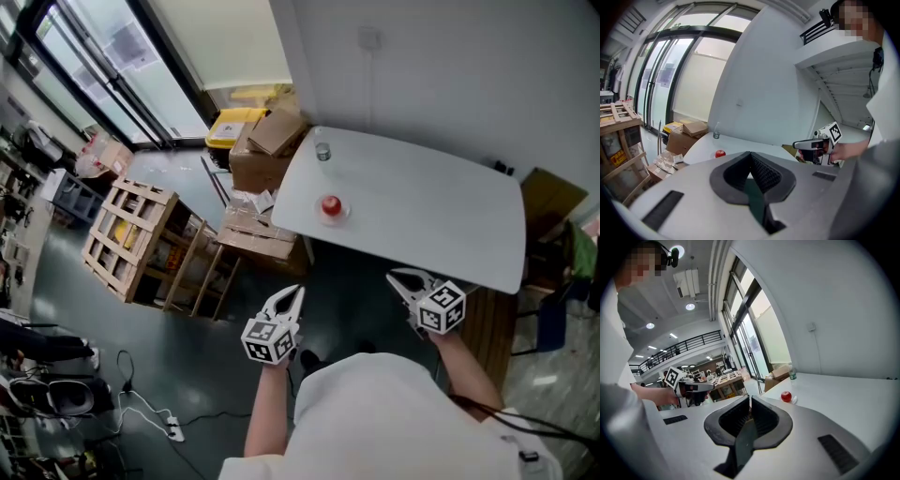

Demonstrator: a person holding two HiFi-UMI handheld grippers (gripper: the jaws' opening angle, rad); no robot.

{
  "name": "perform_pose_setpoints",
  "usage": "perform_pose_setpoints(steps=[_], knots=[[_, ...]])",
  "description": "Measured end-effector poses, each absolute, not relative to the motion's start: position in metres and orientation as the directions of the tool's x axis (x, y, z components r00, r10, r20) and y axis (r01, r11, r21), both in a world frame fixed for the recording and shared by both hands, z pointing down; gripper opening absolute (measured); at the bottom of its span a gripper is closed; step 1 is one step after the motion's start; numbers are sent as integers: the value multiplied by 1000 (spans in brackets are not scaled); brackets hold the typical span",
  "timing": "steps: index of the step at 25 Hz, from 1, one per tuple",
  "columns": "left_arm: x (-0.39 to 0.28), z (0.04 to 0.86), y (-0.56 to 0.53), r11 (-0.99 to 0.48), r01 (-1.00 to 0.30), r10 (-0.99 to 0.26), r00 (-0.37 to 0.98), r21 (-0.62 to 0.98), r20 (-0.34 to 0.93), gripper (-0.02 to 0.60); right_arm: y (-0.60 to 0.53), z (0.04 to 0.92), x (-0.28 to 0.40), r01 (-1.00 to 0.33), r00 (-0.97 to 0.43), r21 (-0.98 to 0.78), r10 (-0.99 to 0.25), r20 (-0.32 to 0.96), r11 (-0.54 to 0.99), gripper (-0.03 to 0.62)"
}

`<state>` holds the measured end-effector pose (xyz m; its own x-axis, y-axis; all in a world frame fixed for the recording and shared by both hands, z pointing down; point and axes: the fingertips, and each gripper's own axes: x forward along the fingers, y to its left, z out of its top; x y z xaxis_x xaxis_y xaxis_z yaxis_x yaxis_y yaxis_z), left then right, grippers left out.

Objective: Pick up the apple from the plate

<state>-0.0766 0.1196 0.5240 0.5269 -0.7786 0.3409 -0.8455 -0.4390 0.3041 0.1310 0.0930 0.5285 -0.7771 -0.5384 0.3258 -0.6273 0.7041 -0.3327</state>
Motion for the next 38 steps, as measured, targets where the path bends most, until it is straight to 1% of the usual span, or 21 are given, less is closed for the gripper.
perform_pose_setpoints(steps=[7,13,18,29,38], knots=[[-58,523,118,-428,-853,-792,513,300,331,2,87,535,145,-614,-786,-335,-520,334,714,38],[-59,531,114,-422,-853,-787,513,307,343,2,88,541,145,-611,-788,-347,-507,348,712,38],[-62,534,99,-430,-848,-783,522,311,340,2,78,544,145,-632,-772,-341,-523,362,696,38],[-71,539,37,-501,-807,-733,588,314,342,2,31,541,133,-695,-716,-315,-585,380,646,38],[-84,550,-11,-553,-768,-674,640,322,369,2,-6,551,106,-722,-689,-322,-598,409,612,38]])
